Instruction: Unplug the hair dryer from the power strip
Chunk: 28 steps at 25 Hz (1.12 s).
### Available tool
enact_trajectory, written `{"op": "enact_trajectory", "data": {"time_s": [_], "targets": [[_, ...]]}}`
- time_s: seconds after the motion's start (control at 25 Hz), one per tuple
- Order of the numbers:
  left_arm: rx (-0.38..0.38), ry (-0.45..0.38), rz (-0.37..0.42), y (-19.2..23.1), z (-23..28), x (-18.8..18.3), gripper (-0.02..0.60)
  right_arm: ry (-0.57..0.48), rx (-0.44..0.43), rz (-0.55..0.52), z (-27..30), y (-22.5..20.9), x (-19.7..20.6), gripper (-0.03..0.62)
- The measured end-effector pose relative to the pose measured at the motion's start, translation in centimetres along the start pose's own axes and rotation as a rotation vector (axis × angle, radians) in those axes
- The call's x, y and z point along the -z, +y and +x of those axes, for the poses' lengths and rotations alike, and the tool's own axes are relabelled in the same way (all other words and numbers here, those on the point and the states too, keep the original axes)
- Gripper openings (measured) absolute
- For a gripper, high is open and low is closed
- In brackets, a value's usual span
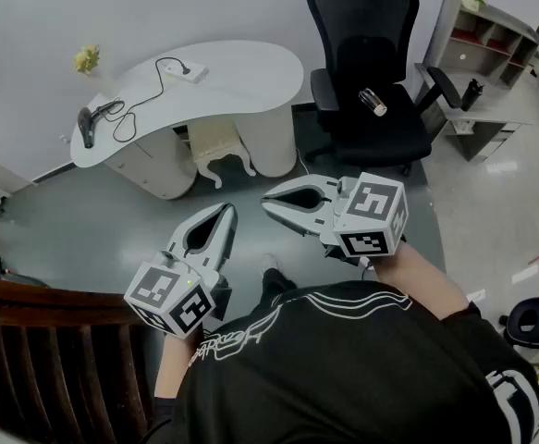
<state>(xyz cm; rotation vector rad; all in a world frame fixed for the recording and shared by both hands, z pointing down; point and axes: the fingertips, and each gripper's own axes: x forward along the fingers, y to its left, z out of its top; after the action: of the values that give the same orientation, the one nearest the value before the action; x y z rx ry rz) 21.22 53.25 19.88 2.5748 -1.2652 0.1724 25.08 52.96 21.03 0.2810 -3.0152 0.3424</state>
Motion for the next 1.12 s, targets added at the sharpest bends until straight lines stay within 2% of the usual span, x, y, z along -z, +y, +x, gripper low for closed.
{"op": "enact_trajectory", "data": {"time_s": [0.4,0.64,0.88,1.12], "targets": [[0.013,0.001,0.003,2.2,1.0,-0.4,0.005,-0.012,0.012,0.005,1.3,-1.8,-0.8,-0.003],[0.026,0.009,0.003,4.6,2.5,-0.7,0.005,-0.020,0.046,0.045,2.7,-4.9,-1.2,-0.003],[0.031,0.022,-0.018,8.8,4.5,-0.8,0.005,-0.026,0.054,0.094,5.4,-8.7,-1.4,-0.003],[0.036,0.045,-0.051,15.0,6.5,-1.7,0.005,-0.018,0.050,0.136,9.8,-13.0,-2.0,-0.003]]}}
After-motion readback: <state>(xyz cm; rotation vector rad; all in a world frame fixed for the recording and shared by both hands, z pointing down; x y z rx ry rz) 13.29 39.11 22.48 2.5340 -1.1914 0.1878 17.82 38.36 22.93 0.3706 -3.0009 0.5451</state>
